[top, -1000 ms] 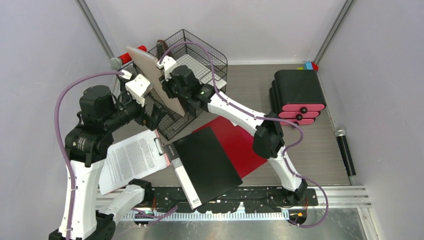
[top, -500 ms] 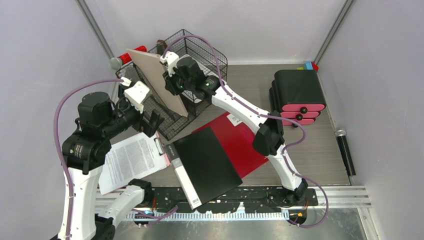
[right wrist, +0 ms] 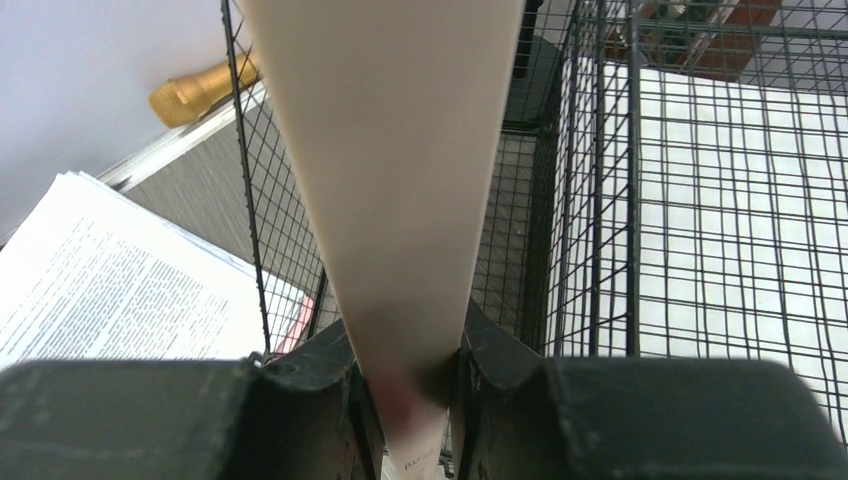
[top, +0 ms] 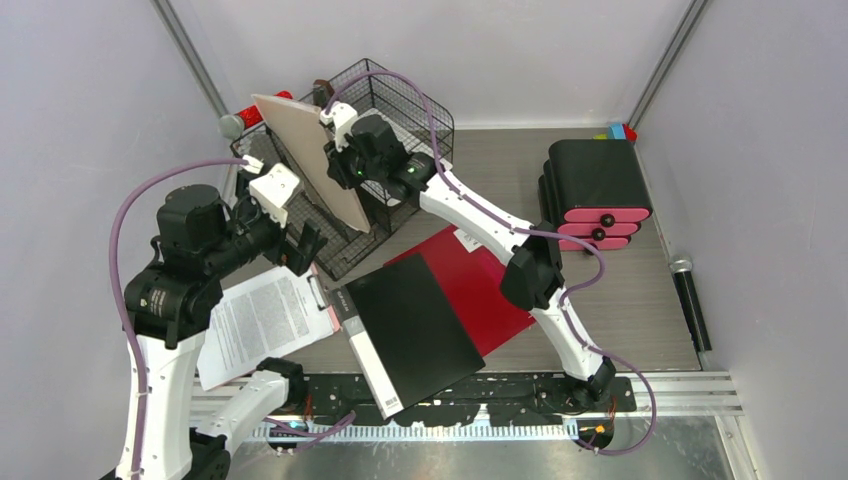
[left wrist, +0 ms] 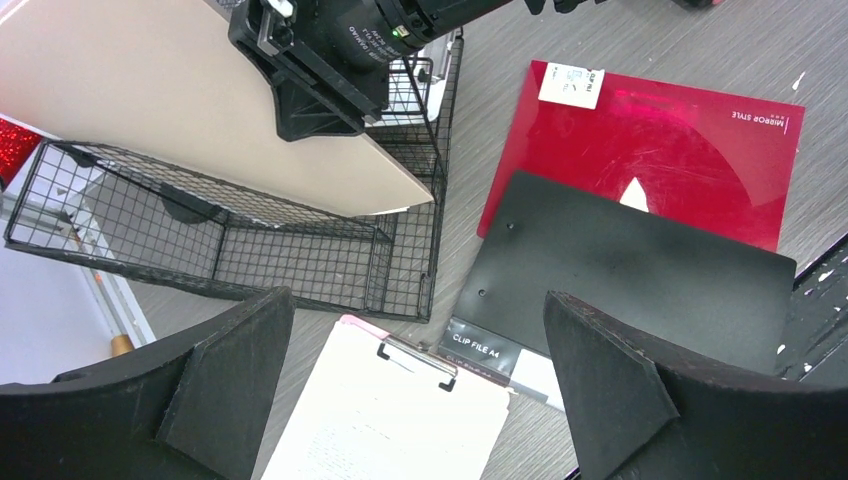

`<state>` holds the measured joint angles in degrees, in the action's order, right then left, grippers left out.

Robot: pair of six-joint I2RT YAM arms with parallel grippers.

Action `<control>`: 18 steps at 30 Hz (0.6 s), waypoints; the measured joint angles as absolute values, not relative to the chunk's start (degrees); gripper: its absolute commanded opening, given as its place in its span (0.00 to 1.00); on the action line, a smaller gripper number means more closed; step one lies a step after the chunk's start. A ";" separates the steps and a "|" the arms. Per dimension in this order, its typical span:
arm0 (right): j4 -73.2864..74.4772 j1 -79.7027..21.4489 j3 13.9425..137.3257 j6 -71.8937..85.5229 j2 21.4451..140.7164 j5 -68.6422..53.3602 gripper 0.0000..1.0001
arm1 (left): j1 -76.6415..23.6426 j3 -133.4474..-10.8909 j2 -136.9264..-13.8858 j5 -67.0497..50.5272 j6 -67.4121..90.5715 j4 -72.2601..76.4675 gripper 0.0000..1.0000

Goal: Organize the desk
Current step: Place the folder in the storage box.

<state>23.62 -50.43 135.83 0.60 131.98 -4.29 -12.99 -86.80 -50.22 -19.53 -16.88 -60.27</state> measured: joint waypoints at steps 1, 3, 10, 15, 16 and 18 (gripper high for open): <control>22.90 -50.39 135.48 0.95 131.96 -3.81 0.00 | -12.99 -86.74 -50.22 -19.49 -16.88 -60.25 1.00; 21.04 -50.39 134.37 1.93 131.87 -2.68 0.00 | -12.99 -86.61 -50.26 -19.49 -16.86 -60.23 1.00; 14.15 -50.39 130.26 3.42 131.37 1.69 0.00 | -12.99 -86.48 -51.42 -19.46 -16.47 -59.40 1.00; 11.68 -50.39 128.42 3.22 130.56 3.51 0.00 | -12.99 -86.48 -52.60 -19.46 -16.43 -58.52 1.00; 11.29 -50.39 128.07 3.20 130.28 3.70 0.00 | -12.99 -86.48 -52.80 -19.49 -16.43 -58.35 1.00; 10.52 -50.41 127.33 3.22 129.54 3.88 0.00 | -12.99 -86.48 -53.43 -19.49 -16.38 -57.82 1.00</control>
<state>10.52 -50.41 127.33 3.22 129.54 3.88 -12.99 -86.48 -53.43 -19.49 -16.38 -57.82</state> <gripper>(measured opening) 0.286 0.996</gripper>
